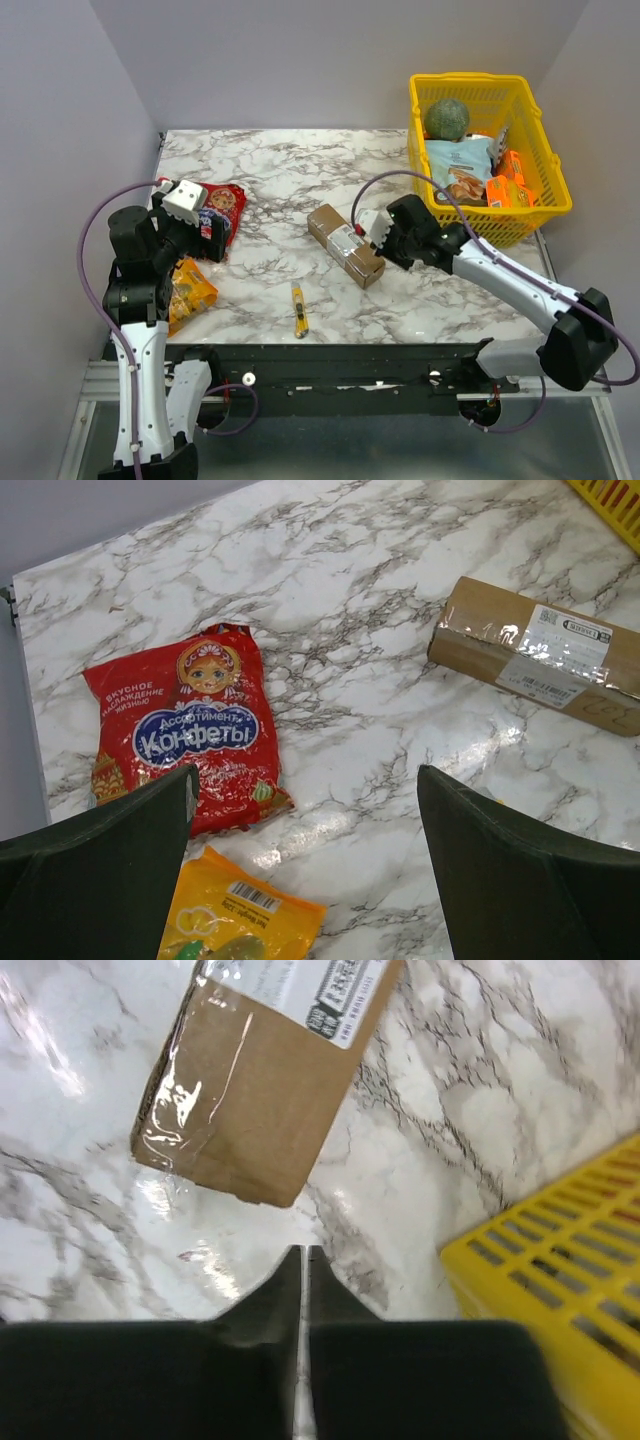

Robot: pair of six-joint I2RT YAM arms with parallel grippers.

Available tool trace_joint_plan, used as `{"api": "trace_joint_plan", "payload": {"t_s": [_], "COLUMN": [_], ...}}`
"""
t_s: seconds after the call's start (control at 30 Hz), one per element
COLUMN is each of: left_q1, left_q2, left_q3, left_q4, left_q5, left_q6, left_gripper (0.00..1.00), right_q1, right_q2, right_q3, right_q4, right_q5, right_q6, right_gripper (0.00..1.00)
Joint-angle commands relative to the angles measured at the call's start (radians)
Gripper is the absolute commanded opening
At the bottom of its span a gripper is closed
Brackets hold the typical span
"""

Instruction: Unpack the express box

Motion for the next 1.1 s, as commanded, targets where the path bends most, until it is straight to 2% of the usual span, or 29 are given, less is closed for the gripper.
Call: {"api": "trace_joint_plan", "payload": {"t_s": [0.0,0.07,0.17,0.27,0.33,0.4,0.53,0.7,0.9,1.0,1.07], "left_q1": [0.007,0.007,0.007,0.007,0.007,0.007,0.007,0.007,0.009,0.009,0.009], "left_q2": [-0.029,-0.034,-0.026,0.014,0.034,0.058,0.072,0.035,0.023,0.022,0.019], "left_q3": [-0.001,-0.002,0.031,0.132,0.201,0.236,0.308,0.285,0.275,0.285,0.293], "left_q4": [-0.057,-0.065,-0.088,-0.148,-0.179,-0.200,-0.274,-0.277,-0.288,-0.304,-0.321], "left_q5": [0.028,0.027,0.019,-0.065,-0.160,-0.193,-0.220,-0.303,-0.288,-0.277,-0.263], "left_q6": [0.024,0.019,0.005,0.015,-0.004,-0.022,0.010,0.030,0.032,0.032,0.032], "left_gripper": [0.99,0.99,0.99,0.99,0.99,0.99,0.99,0.99,0.99,0.99,0.99], "right_q1": [0.009,0.022,0.070,0.160,0.217,0.281,0.340,0.369,0.443,0.449,0.449], "right_q2": [-0.070,-0.039,0.064,0.173,0.248,0.297,0.407,0.533,0.631,0.662,0.685], "right_q3": [0.157,0.247,0.300,0.332,0.346,0.364,0.418,0.459,0.493,0.512,0.513], "right_q4": [-0.127,-0.139,-0.081,-0.047,-0.041,-0.038,-0.047,-0.061,-0.073,-0.101,-0.118], "right_q5": [-0.019,-0.103,-0.173,-0.183,-0.224,-0.237,-0.183,-0.125,-0.119,-0.058,-0.015], "right_q6": [0.151,0.256,0.371,0.486,0.550,0.625,0.689,0.821,0.883,0.938,0.967], "right_gripper": [0.38,0.47,0.50,0.60,0.63,0.67,0.69,0.75,0.78,0.85,0.84]}}
